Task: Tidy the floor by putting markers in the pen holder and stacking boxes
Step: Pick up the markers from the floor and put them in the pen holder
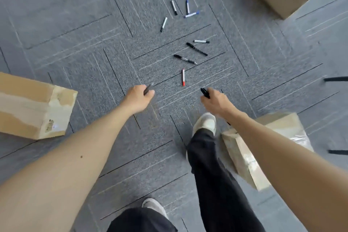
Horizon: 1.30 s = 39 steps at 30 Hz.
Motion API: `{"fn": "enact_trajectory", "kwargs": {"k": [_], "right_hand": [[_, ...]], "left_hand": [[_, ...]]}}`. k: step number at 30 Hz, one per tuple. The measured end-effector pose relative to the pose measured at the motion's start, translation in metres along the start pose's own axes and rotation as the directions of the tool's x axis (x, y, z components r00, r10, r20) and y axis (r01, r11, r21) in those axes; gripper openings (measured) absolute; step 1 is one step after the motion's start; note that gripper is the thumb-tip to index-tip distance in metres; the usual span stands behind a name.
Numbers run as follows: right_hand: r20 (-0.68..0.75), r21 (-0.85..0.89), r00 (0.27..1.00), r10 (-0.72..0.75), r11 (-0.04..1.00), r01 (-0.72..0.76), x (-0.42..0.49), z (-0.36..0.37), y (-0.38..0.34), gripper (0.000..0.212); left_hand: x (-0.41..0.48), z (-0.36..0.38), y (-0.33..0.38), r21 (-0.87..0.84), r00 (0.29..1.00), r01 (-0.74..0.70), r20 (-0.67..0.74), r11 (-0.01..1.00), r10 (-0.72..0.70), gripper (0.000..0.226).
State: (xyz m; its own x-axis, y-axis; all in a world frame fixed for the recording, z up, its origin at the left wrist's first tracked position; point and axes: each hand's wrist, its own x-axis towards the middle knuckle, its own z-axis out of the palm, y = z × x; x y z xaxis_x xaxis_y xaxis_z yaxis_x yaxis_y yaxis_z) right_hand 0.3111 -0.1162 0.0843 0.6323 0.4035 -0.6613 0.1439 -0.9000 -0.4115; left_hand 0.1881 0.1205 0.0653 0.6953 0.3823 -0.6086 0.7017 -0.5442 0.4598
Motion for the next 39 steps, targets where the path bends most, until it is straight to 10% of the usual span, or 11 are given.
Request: {"fn": "enact_trajectory", "kwargs": {"k": [18, 39], "right_hand": [[0.083, -0.104, 0.997, -0.006, 0.995, 0.015, 0.284, -0.101, 0.039, 0.025], [-0.007, -0.412, 0.992, -0.128, 0.904, 0.114, 0.467, -0.026, 0.06, 0.025]], "left_hand": [[0.258, 0.071, 0.089, -0.2, 0.974, 0.223, 0.092, 0.954, -0.209, 0.038], [0.355, 0.149, 0.047, 0.175, 0.966, 0.103, 0.218, 0.979, -0.141, 0.028]]}}
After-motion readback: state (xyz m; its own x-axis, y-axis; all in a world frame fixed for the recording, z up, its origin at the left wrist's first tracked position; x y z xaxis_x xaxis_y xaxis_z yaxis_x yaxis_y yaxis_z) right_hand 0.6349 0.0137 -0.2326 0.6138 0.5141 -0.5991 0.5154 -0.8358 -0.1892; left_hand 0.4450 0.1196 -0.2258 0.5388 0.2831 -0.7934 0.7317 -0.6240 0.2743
